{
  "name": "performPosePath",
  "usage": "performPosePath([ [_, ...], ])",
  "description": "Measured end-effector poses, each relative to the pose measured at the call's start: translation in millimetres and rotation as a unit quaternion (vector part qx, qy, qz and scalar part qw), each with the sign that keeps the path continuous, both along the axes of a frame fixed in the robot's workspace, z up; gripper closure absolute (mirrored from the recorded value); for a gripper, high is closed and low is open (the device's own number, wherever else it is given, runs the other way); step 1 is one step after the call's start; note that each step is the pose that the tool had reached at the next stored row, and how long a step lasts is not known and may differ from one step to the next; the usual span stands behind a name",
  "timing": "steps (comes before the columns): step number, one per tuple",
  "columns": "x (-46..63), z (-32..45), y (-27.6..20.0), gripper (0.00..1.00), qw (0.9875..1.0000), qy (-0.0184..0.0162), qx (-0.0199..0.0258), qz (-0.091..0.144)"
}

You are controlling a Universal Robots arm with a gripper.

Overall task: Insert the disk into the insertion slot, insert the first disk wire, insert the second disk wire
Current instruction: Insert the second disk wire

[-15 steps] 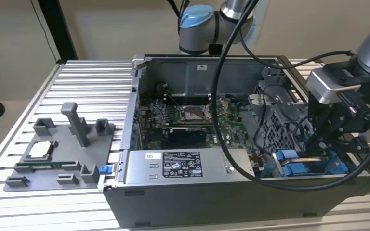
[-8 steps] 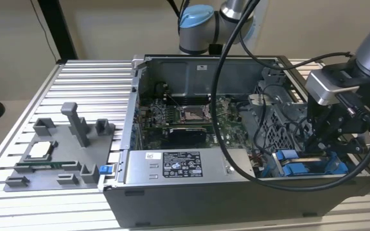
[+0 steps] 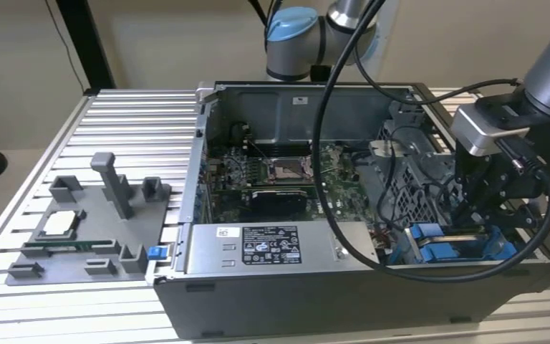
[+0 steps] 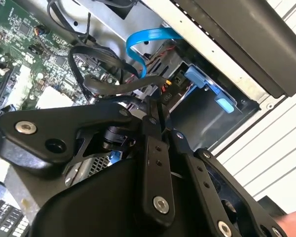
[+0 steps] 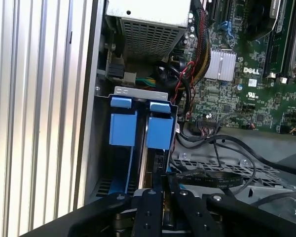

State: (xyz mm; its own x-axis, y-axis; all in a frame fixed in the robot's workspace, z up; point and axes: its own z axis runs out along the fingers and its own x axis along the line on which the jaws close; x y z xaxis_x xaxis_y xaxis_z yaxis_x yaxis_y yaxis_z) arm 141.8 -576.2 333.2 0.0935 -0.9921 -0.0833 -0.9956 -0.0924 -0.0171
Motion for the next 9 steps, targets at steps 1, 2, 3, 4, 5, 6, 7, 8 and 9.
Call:
performPosePath([
  [1,0.1,1.5,0.4,1.00,1.0000,0.0000,-0.0012,0.000],
  [2,0.1,2.3,-1.1,1.00,1.0000,0.0000,-0.0023,0.000],
  [3,0.1,2.4,-2.3,1.00,1.0000,0.0000,-0.0029,0.000],
  [4,0.1,3.1,-3.0,1.00,1.0000,-0.0001,-0.0038,0.000],
  [5,0.1,3.2,-3.3,1.00,1.0000,-0.0001,-0.0037,0.000],
  [6,0.2,4.9,-4.2,1.00,1.0000,-0.0001,-0.0053,0.000],
  [7,0.3,10.7,-7.9,1.00,0.9999,-0.0004,-0.0122,0.000],
  [8,0.3,11.3,-7.9,1.00,0.9999,-0.0003,-0.0128,0.000],
  [9,0.3,12.0,-7.7,1.00,0.9999,-0.0002,-0.0133,0.000],
])
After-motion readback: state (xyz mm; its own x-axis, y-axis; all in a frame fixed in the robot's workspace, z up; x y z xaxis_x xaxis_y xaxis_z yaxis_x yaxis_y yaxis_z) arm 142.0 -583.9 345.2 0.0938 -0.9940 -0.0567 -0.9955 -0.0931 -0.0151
